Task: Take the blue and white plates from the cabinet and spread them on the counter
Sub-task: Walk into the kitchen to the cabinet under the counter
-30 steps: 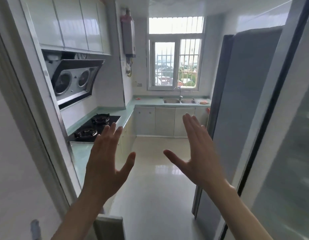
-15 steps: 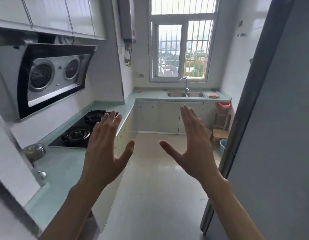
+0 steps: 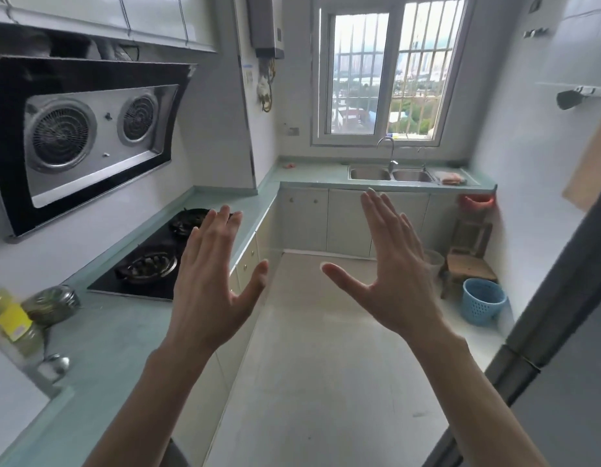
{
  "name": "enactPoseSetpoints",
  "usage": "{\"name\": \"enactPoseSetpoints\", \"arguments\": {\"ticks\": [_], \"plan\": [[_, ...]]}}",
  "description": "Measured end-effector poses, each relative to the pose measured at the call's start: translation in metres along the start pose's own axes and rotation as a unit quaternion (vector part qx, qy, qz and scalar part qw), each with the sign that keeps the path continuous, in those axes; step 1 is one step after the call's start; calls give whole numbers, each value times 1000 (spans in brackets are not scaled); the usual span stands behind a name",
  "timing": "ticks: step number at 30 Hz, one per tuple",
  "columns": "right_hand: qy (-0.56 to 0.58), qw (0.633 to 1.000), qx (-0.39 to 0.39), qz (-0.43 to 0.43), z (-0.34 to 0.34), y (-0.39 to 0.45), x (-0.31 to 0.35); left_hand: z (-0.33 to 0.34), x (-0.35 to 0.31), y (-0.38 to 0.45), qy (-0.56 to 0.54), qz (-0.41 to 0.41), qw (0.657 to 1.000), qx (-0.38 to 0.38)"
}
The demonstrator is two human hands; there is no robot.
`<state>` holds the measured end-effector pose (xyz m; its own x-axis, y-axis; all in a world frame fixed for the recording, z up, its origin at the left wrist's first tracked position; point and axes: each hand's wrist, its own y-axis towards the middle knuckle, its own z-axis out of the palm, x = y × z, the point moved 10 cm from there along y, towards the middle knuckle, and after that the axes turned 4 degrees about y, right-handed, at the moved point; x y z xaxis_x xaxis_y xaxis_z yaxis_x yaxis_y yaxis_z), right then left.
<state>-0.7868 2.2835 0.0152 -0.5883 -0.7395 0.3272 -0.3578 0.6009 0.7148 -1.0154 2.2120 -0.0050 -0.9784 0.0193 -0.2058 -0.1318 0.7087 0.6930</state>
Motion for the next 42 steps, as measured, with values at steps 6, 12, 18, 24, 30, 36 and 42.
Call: {"name": "enactPoseSetpoints", "arguments": {"ticks": [6,12,18,24,30,36,42], "plan": [[2,1000,10,-30,48,50,-38,58,24,47,11,-5,1000,-4],[11,999,22,-44,116,119,-88,130,73,101,14,-37,999,-5],[17,995,44,-86,182,188,-122,176,121,153,24,-74,997,-21],[80,988,62,-116,251,242,-135,192,169,184,60,-106,992,-29],[138,970,105,-168,338,282,-126,204,226,189,113,-183,975,-48],[208,931,178,-243,429,317,-105,217,272,176,184,-286,939,-61],[285,873,236,-318,496,330,-77,213,287,158,273,-368,885,-84]]}}
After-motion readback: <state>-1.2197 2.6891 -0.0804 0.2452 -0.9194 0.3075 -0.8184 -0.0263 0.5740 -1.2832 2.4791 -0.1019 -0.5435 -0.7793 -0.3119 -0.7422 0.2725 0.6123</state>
